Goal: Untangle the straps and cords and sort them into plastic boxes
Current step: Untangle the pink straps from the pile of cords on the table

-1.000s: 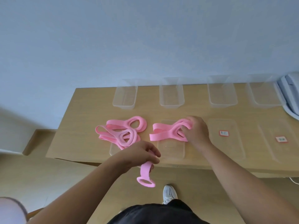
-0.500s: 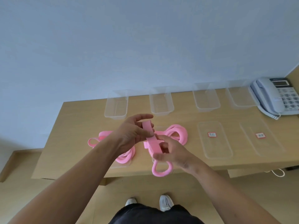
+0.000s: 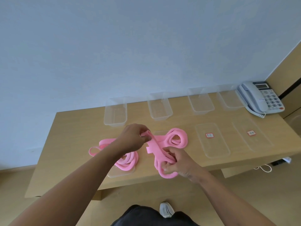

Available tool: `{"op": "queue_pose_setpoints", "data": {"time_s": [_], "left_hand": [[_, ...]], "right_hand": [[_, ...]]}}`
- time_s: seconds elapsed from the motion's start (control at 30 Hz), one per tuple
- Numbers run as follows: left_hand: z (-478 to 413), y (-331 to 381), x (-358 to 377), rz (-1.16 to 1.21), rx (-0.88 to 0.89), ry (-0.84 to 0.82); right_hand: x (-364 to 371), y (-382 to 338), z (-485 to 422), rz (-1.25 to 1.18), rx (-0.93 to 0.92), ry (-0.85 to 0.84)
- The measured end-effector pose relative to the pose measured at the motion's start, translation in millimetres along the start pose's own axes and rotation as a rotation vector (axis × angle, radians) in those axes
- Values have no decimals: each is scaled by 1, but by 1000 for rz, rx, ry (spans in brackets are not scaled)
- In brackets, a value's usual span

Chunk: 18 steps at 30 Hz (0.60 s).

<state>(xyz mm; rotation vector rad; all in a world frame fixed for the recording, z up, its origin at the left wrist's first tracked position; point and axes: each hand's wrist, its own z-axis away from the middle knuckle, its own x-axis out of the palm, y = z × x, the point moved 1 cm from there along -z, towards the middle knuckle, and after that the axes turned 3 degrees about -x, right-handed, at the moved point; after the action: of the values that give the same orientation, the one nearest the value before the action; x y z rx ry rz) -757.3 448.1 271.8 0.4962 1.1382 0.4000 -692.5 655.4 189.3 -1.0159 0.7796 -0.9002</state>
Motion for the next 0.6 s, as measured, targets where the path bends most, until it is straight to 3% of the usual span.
{"op": "queue_pose_setpoints", "data": {"time_s": [0.13, 0.37, 0.5, 0.6], "left_hand": [[-3, -11, -2, 316, -100, -38], [-7, -40, 28, 609, -340, -21], [-3, -58, 61, 611, -448, -135], [-3, -64, 85, 253, -386, -90]], "right_hand": [[-1, 9, 2, -122, 38, 65], [-28, 24, -1, -279, 119, 437], [-48, 25, -13, -164, 127, 530], [-56, 28, -25, 59, 161, 561]]}}
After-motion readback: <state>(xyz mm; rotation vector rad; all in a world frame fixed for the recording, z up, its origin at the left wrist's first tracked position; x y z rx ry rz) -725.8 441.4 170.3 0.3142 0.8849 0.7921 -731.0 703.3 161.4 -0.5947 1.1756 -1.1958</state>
